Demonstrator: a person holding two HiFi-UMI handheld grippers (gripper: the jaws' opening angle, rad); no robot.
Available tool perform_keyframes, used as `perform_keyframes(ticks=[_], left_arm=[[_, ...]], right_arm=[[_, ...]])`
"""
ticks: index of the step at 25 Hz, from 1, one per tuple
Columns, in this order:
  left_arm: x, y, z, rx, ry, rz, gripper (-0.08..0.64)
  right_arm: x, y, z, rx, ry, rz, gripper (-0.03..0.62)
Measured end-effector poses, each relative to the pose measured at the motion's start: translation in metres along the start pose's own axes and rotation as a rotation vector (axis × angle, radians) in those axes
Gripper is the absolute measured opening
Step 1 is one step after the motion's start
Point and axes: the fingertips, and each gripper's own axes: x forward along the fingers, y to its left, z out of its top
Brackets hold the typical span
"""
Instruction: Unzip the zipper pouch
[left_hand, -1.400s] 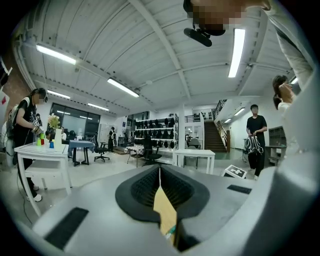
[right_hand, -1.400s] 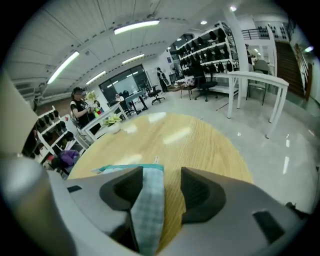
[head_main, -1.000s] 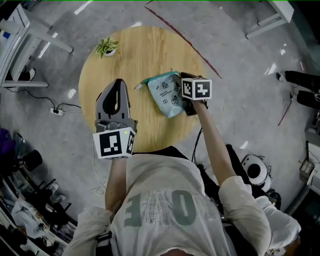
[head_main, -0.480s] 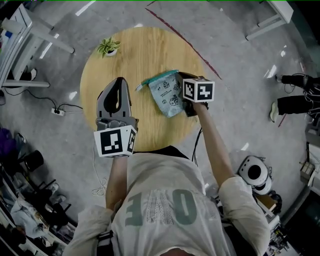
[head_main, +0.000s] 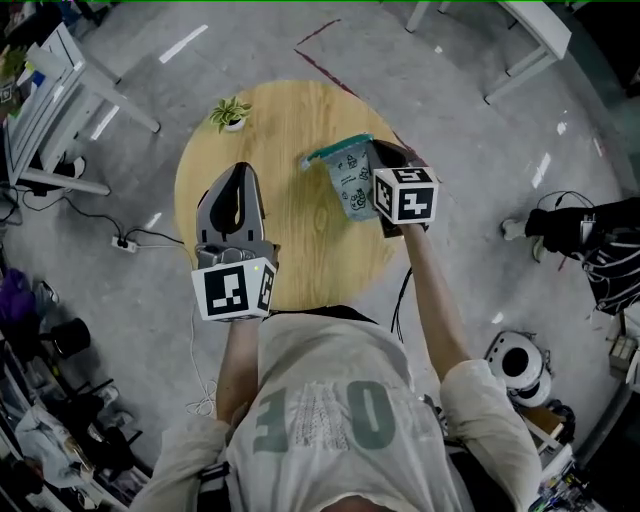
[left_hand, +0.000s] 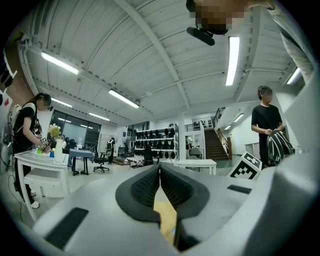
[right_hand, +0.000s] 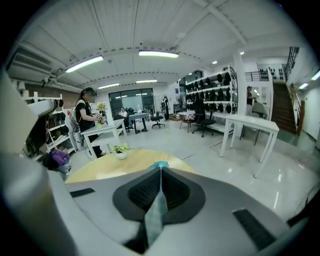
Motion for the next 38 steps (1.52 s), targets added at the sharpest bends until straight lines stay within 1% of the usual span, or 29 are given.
perform_keyframes(ticks=[5, 8, 12, 15, 19, 23, 25, 28, 31, 33, 35, 36, 38], left_arm=[[-0.014, 0.007, 0.019, 0.016, -0.059, 0.02, 0.031], [-0.021, 0.014, 0.032, 0.022, -0.093, 0.03, 0.031], [-0.038, 0.021, 0.051, 0.015, -0.124, 0.045, 0.031], [-0.047, 0.024, 0.063, 0.017, -0.145, 0.052, 0.031], [-0.062, 0.028, 0.075, 0.019, -0.176, 0.06, 0.031], [-0.082, 0.035, 0.077, 0.02, -0.203, 0.068, 0.031], [-0.088, 0.038, 0.077, 0.019, -0.206, 0.074, 0.031], [-0.093, 0.04, 0.077, 0.015, -0.21, 0.087, 0.031], [-0.095, 0.04, 0.08, 0.021, -0.225, 0.088, 0.031], [-0.097, 0.034, 0.086, 0.051, -0.245, 0.058, 0.031], [-0.095, 0.021, 0.096, 0.103, -0.26, 0.0, 0.033], [-0.094, 0.014, 0.103, 0.131, -0.267, -0.028, 0.045], [-0.09, 0.001, 0.116, 0.186, -0.281, -0.082, 0.12]], right_arm=[[-0.036, 0.009, 0.04, -0.078, -0.145, -0.028, 0.034], [-0.067, 0.02, 0.07, -0.135, -0.259, -0.06, 0.034], [-0.122, 0.044, 0.106, -0.161, -0.419, -0.103, 0.034], [-0.159, 0.063, 0.12, -0.196, -0.532, -0.134, 0.034], [-0.2, 0.095, 0.126, -0.236, -0.644, -0.137, 0.034], [-0.228, 0.126, 0.121, -0.261, -0.693, -0.127, 0.034], [-0.237, 0.137, 0.119, -0.264, -0.716, -0.106, 0.034], [-0.243, 0.145, 0.12, -0.263, -0.743, -0.072, 0.034], [-0.243, 0.149, 0.121, -0.269, -0.737, -0.047, 0.034], [-0.244, 0.152, 0.121, -0.272, -0.738, -0.036, 0.034], [-0.245, 0.153, 0.123, -0.272, -0.74, -0.026, 0.034], [-0.245, 0.153, 0.123, -0.273, -0.739, -0.021, 0.034], [-0.245, 0.154, 0.124, -0.275, -0.736, -0.014, 0.034]])
